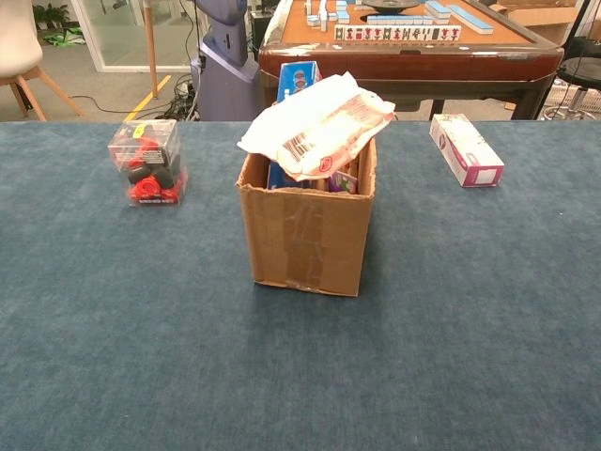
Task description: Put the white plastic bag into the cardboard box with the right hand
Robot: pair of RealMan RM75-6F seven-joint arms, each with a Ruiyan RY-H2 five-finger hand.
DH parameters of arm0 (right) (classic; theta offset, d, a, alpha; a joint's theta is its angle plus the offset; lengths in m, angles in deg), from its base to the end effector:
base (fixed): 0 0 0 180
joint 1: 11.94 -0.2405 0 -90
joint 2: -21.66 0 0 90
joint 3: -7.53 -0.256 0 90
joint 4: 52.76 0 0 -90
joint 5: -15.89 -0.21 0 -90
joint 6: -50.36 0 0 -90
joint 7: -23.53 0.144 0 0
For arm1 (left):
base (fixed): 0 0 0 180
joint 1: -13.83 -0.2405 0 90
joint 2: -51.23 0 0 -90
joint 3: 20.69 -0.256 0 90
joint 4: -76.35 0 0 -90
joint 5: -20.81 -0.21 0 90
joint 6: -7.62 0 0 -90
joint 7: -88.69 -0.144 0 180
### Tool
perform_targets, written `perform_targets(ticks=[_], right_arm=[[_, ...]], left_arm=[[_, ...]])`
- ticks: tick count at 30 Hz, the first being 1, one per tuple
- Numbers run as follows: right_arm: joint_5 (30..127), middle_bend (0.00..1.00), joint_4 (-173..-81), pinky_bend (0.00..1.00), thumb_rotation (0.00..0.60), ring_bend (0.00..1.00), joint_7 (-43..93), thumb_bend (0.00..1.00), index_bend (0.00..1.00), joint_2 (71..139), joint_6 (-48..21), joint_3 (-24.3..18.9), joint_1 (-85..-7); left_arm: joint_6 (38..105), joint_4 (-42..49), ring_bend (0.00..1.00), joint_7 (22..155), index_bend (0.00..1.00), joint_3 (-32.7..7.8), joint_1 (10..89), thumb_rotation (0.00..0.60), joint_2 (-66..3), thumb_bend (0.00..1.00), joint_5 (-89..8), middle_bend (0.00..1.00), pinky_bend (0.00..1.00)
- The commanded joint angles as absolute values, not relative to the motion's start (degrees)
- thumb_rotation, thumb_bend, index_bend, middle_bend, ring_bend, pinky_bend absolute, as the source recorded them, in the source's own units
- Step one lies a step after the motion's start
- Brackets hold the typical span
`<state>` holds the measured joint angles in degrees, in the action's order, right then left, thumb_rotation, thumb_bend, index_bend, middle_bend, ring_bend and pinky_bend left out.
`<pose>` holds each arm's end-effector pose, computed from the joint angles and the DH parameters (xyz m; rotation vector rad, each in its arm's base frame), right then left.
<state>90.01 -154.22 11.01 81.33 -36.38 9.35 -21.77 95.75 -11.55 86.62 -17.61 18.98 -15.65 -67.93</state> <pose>-0.3037 -0.1857 0.1723 1.3472 -0.8759 0.7069 -0.3114 0.1839 0.1555 -1.4116 -0.7882 -0.9213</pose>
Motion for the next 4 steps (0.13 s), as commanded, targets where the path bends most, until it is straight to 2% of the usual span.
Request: perform_targets(ticks=[1, 4], right_arm=[[93.10, 0.16, -153.90, 0.24, 0.600, 0.12, 13.37, 0.00, 0.24, 80.59, -36.99, 9.60, -20.58], [93.20, 0.16, -153.36, 0.24, 0.600, 0.12, 14.29, 0.00, 0.24, 80.41, -34.62, 9.67, -20.82]], left_arm=[[95.18, -11.38, 0.11, 86.63, 0.23, -17.86, 19.20, 0.600, -15.96, 0.10, -67.94, 0.14, 0.33], [94.61, -11.16, 0.11, 86.61, 0.23, -18.03, 19.34, 0.600, -16.09, 0.10, -67.69, 0.14, 0.33]])
